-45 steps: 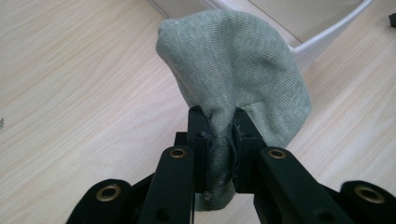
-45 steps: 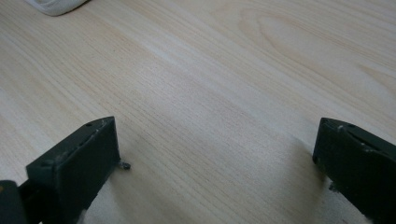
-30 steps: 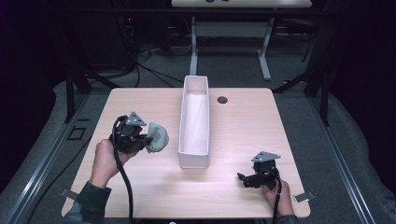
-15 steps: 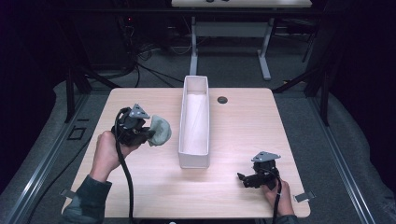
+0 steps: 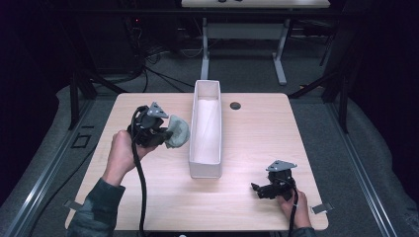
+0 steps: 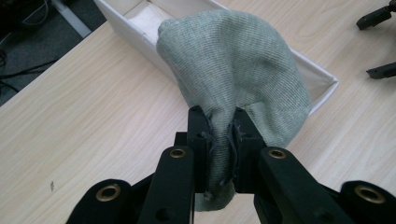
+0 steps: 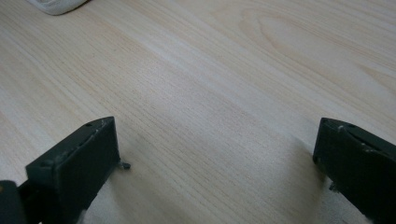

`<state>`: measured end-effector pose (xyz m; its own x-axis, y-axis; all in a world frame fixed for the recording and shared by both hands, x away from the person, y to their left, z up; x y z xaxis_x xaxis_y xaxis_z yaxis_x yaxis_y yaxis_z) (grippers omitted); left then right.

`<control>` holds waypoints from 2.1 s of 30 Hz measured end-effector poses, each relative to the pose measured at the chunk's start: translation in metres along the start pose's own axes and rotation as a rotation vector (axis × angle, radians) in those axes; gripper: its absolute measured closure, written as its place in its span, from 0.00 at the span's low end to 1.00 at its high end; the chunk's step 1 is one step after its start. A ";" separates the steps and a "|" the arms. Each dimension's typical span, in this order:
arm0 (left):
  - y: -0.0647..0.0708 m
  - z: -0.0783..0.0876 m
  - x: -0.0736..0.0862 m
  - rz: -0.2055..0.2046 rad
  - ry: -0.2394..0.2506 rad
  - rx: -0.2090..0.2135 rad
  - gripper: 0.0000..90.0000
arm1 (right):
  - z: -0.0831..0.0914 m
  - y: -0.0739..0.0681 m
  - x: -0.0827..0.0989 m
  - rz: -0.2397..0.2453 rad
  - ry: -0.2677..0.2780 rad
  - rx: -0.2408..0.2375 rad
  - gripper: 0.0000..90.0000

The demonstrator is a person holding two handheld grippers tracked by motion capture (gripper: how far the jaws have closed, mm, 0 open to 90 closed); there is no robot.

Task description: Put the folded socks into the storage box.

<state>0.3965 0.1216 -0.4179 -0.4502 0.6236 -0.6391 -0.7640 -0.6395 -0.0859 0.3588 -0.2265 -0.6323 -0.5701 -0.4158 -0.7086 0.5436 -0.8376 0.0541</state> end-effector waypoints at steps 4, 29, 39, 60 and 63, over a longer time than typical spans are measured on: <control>0.005 -0.003 -0.007 -0.009 0.000 0.006 0.90 | 0.000 0.000 0.000 0.000 0.000 0.000 0.00; 0.030 -0.032 -0.033 -0.060 -0.037 0.053 0.90 | 0.000 0.000 0.000 0.001 0.001 0.000 0.00; 0.038 -0.048 -0.033 -0.080 -0.063 0.081 0.90 | 0.000 0.000 0.000 0.001 0.001 0.000 0.00; 0.047 -0.083 -0.026 -0.073 -0.118 0.123 0.90 | 0.000 0.000 0.000 0.001 0.001 -0.001 0.00; 0.047 -0.087 -0.024 -0.065 -0.123 0.126 0.90 | 0.000 0.000 0.000 0.000 0.000 0.000 0.00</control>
<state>0.4111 0.0376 -0.4731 -0.4454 0.7167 -0.5366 -0.8417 -0.5395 -0.0220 0.3587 -0.2265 -0.6323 -0.5697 -0.4158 -0.7089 0.5440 -0.8373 0.0539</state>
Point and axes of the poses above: each handheld gripper's, and its own axes: z roughly backward along the jaws, x roughly out of its underside, y roughly to its right, the point moved 6 cm from there along -z, roughly forward along the jaws, and after that the axes turned 4 degrees about x, right-handed, at the moved point
